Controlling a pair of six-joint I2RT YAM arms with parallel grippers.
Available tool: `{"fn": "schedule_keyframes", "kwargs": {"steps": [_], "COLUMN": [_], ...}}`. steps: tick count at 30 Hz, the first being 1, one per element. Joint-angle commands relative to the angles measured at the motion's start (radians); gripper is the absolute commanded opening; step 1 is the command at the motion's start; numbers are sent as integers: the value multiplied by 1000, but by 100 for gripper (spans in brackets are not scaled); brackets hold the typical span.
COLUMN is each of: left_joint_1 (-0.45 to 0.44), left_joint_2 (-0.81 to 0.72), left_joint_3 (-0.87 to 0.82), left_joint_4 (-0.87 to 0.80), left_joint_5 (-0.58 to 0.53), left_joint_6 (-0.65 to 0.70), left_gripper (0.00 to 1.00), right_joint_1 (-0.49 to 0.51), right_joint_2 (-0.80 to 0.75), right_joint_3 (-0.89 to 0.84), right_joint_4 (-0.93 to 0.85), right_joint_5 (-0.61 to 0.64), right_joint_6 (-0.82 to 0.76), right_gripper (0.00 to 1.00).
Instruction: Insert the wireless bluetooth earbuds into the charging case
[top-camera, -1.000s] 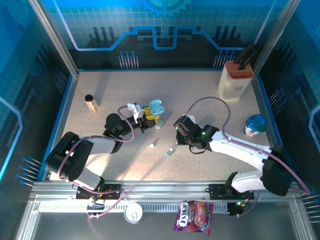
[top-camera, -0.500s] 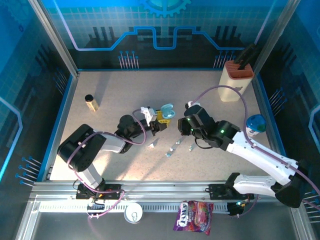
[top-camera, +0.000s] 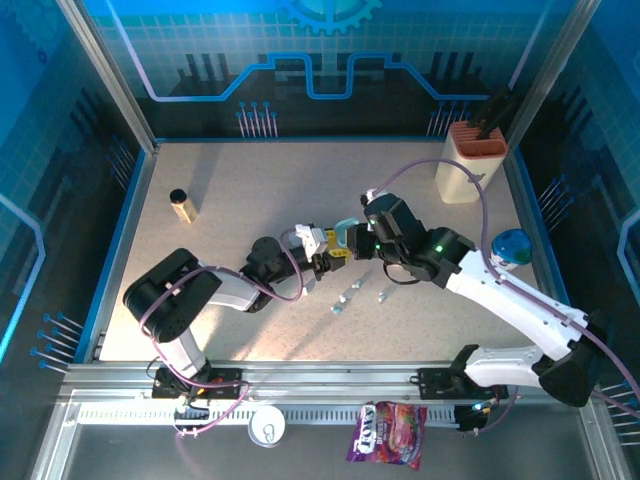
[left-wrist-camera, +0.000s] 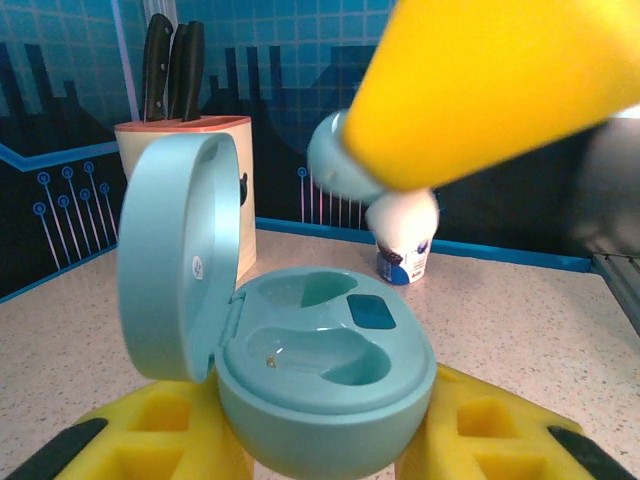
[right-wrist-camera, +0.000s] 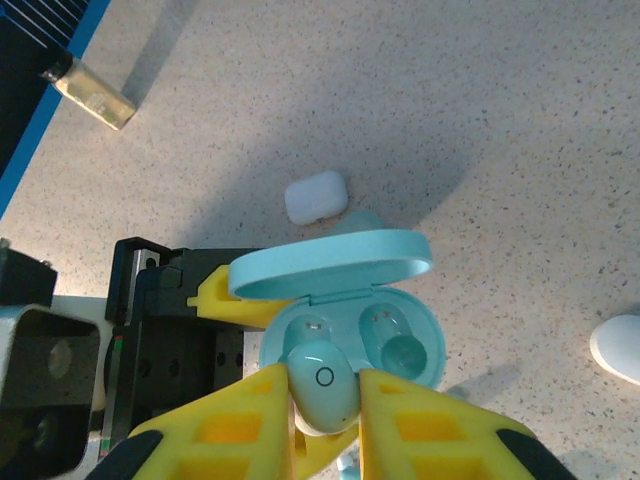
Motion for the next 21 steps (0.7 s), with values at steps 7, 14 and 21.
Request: {"fn": "schedule_keyframes", "kwargs": {"steps": [7,14,21], "left_joint_1": [-22,-27,-29], "left_joint_2": [-11,-13,-15], "left_joint_3": [5,24,30], "left_joint_4": [40,28,14], "left_joint_5": [-13,-15,-14], "left_joint_6": [37,34,38], "left_gripper": [22,21,22], "right_joint_1": [-24,-25,-25], "right_joint_2": [1,5,3], "right_joint_3": [-6,-38,-81], "right_joint_4": [34,48,72], "right_joint_5": [-38,-54,-75], "right_joint_6": [-3,12,37], "right_gripper": [20,20,20]}}
